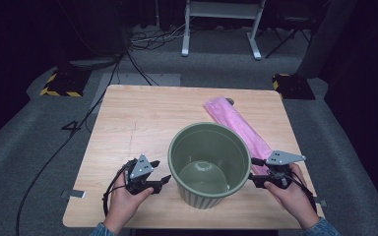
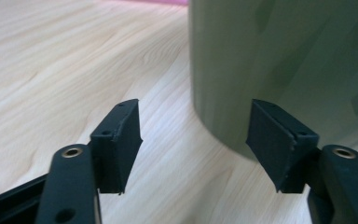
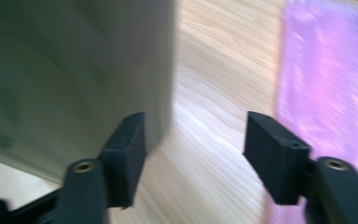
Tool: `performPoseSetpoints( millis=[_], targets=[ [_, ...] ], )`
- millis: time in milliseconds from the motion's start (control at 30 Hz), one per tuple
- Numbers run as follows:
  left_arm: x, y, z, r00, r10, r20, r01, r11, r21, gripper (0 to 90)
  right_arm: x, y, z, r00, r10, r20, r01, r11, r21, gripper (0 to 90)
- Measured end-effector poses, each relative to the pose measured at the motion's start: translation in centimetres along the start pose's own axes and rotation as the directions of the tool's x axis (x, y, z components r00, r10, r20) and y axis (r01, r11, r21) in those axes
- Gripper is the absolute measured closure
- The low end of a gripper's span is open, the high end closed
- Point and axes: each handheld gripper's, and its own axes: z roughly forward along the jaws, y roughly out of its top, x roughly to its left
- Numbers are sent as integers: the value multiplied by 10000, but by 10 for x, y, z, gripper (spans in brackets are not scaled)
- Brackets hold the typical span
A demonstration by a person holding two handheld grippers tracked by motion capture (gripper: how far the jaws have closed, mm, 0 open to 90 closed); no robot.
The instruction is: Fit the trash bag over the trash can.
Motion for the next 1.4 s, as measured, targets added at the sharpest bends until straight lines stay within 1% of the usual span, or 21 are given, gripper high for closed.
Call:
performPoseSetpoints(
  millis=[33,67,133,167,267,300,400,500,567,633,700,733,800,933,1000,1033,1133,1233,1267,1333,1400],
  targets=[
    [1,-2,-2,10000,3,-88,-2,10000,86,338,-3,-1,-1,9999,147,80,-149,9996,257,361],
    [1,-5,-3,9999,-116,-124,117,9999,95,333,-7,-3,-1,9996,234,153,-240,9988,429,329],
    [4,-10,-5,9995,-146,-273,149,9998,107,331,-15,-5,1,9983,408,418,-436,9967,686,281],
    [5,-13,-5,9992,-252,-313,255,9996,104,329,-20,-7,2,9972,479,567,-523,9955,791,267],
    [8,-19,-6,9985,-284,-475,292,9994,166,325,-35,-10,7,9915,530,1187,-658,9921,1066,195],
    [8,-20,-6,9983,-278,-512,288,9994,191,323,-41,-11,10,9891,637,1328,-796,9898,1184,188],
    [8,-24,-7,9981,-341,-510,352,9991,225,321,-54,-13,16,9847,716,1586,-958,9840,1500,185],
    [9,-27,-7,9980,-300,-562,316,9991,271,318,-68,-16,24,9789,951,1809,-1275,9760,1764,177],
    [9,-29,-7,9978,-350,-567,369,9988,332,318,-74,-18,29,9767,1070,1863,-1425,9716,1891,163],
    [9,-32,-8,9978,-342,-563,365,9985,398,318,-79,-19,36,9737,1215,1927,-1601,9668,1993,163],
    [10,-35,-9,9974,-439,-566,464,9980,438,331,-85,-18,43,9729,1291,1918,-1709,9603,2204,168],
    [10,-36,-10,9974,-479,-547,504,9977,461,338,-86,-18,45,9727,1316,1913,-1735,9594,2222,169],
    [10,-38,-11,9972,-518,-534,543,9974,465,342,-90,-17,52,9695,1434,1987,-1889,9540,2329,168],
    [10,-40,-11,9970,-590,-499,616,9967,529,344,-94,-16,64,9666,1497,2078,-2049,9387,2772,157],
    [11,-41,-10,9971,-607,-470,632,9965,553,345,-93,-14,66,9675,1280,2181,-1905,9361,2956,153],
    [11,-42,-10,9970,-627,-455,651,9964,541,345,-93,-13,67,9661,1290,2235,-1945,9333,3017,156],
    [12,-43,-9,9970,-659,-412,682,9961,567,345,-91,-11,66,9660,1279,2249,-1964,9284,3154,218],
    [12,-44,-9,9972,-651,-378,673,9959,603,348,-87,-5,62,9715,1209,2040,-1877,9180,3495,470],
    [11,-45,-8,9969,-722,-326,740,9955,597,354,-87,-4,62,9720,1196,2024,-1867,9157,3557,518],
    [11,-45,-8,9967,-775,-249,788,9953,571,363,-86,-3,61,9723,1216,1994,-1886,9124,3634,654],
    [11,-46,-8,9965,-785,-275,800,9950,594,363,-87,-2,60,9719,1300,1961,-1954,9101,3655,759]
  ],
)
